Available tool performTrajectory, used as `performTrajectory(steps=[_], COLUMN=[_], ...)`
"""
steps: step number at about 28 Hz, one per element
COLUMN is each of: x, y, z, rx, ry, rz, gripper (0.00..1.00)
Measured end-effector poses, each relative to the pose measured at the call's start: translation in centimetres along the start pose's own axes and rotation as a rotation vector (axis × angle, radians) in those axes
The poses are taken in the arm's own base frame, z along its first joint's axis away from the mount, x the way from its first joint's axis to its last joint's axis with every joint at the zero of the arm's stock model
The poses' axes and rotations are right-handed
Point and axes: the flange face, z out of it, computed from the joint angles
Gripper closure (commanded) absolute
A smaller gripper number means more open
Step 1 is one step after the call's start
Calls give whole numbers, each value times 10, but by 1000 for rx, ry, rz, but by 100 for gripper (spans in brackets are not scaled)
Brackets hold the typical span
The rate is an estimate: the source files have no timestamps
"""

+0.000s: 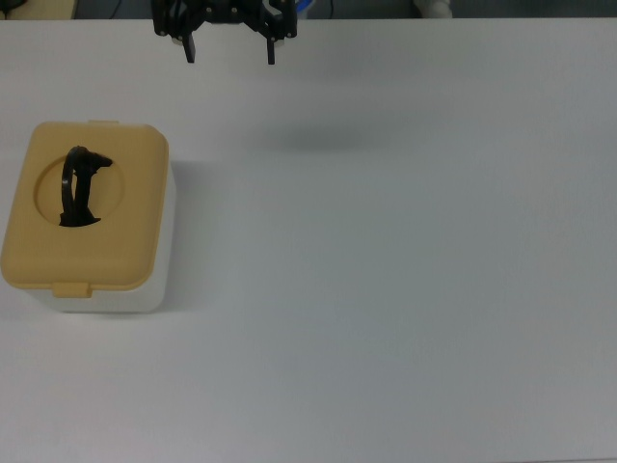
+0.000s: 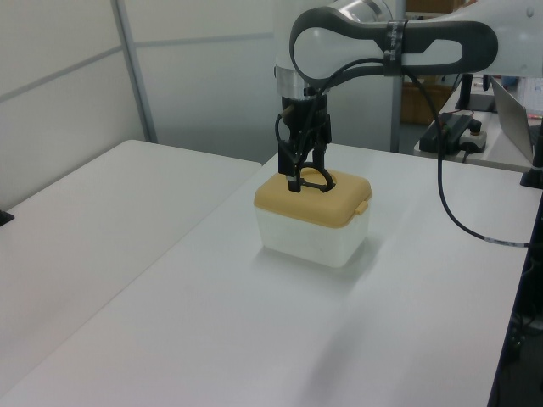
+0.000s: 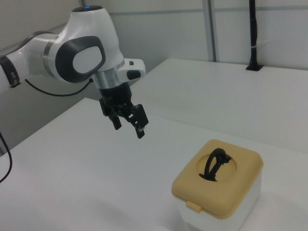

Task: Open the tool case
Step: 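Lower the gripper onto the black handle of the tan lid and grasp it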

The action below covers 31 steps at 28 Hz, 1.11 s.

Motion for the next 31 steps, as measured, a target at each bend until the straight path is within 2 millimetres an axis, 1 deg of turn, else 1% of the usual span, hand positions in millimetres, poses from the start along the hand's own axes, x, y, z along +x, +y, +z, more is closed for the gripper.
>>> performTrajectory(steps=[5, 10, 12, 14, 19, 21, 26, 31], x=[3, 8, 9, 9, 11, 14, 24, 35], y=[1, 12, 20, 30, 64, 81, 117, 138], z=[3, 8, 8, 10, 17, 20, 33, 50], rx=[-4, -34, -42, -51, -89, -97, -104, -110], ry=[7, 7, 8, 5, -2, 11, 41, 67], rz=[1, 11, 24, 38, 81, 88, 111, 100], gripper=[0, 0, 0, 0, 0, 0, 0, 0])
